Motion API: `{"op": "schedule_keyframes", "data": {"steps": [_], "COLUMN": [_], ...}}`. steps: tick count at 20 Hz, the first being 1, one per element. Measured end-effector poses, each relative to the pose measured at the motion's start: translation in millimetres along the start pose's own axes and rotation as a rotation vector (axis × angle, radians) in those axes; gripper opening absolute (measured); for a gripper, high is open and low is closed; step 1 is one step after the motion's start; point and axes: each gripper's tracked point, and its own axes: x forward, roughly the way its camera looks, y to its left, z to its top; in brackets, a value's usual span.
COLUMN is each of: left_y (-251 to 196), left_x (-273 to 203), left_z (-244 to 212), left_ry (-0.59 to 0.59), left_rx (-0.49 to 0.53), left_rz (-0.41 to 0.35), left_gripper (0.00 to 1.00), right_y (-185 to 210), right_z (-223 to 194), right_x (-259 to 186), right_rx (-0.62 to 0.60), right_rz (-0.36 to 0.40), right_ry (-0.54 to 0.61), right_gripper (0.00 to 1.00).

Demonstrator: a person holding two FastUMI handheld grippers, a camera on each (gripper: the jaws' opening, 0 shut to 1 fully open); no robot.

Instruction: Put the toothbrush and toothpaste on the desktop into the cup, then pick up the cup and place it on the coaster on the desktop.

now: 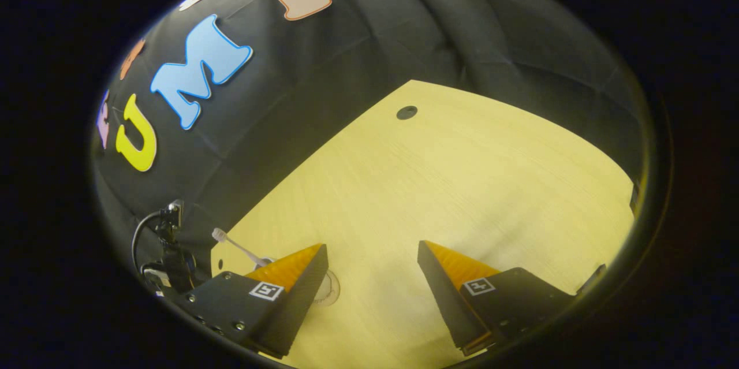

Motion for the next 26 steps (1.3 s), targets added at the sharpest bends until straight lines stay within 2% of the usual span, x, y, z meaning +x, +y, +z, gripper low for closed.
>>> {"op": "schedule_keyframes", "data": {"steps": [5, 6, 7, 11, 23, 26], "left_y": [-9, -7, -7, -1, -2, 1], "left_x": [9, 8, 9, 5, -14, -18], "left_z": [-2, -1, -1, 4, 3, 2], "left_ry": [0.026, 0.03, 0.033, 0.02, -0.054, -0.093], "left_rx": [0.035, 0.048, 0.061, 0.083, -0.017, -0.053], "left_rz": [0.021, 0.027, 0.029, 0.041, 0.044, 0.075], "left_gripper": [0.31, 0.26, 0.34, 0.35, 0.34, 0.34], "right_y": [2, 1, 1, 0, 19, 33], "right_z": [-1, 0, -1, -1, -14, -21], "right_x": [-1, -3, -3, -8, -34, -43], "right_rx": [0.005, 0.007, 0.01, 0.018, -0.028, -0.078], "right_rz": [0.009, 0.01, 0.01, 0.012, 0.049, 0.066], "right_ry": [0.004, 0.003, 0.001, -0.003, 0.004, 0.005], "right_gripper": [0.97, 0.97, 0.97, 0.97, 0.97, 0.96]}}
